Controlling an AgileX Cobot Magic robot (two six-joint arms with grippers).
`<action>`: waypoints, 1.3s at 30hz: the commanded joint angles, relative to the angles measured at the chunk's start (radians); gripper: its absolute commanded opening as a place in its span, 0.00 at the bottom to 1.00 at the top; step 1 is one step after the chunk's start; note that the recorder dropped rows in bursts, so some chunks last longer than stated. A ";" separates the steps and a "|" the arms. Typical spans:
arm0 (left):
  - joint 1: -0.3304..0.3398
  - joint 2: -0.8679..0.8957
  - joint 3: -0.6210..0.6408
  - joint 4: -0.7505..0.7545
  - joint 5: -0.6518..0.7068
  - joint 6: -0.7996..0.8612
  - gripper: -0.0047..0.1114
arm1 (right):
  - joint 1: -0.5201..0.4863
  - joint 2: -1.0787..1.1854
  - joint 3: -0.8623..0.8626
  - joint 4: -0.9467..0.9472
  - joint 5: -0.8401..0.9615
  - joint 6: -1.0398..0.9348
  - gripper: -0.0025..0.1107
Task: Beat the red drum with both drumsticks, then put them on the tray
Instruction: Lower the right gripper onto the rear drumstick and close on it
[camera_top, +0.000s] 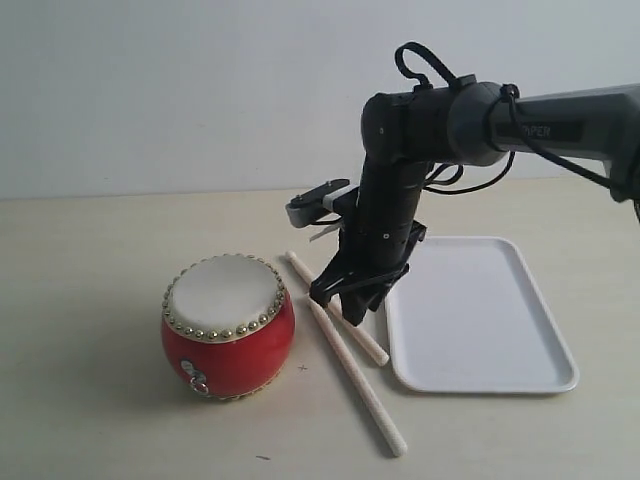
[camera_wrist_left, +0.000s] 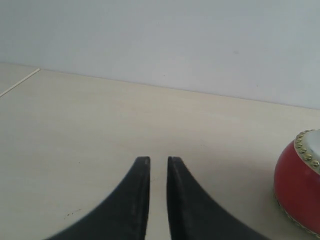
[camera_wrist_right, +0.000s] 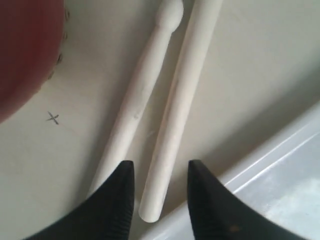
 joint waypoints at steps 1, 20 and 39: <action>-0.006 -0.007 -0.003 -0.009 -0.003 0.007 0.17 | 0.001 0.029 -0.030 -0.013 0.021 0.003 0.37; -0.006 -0.007 -0.003 -0.009 -0.003 0.009 0.17 | 0.001 0.083 -0.030 -0.055 0.004 0.003 0.41; -0.006 -0.007 -0.003 -0.009 -0.003 0.008 0.17 | 0.023 0.105 -0.030 -0.042 -0.027 0.001 0.40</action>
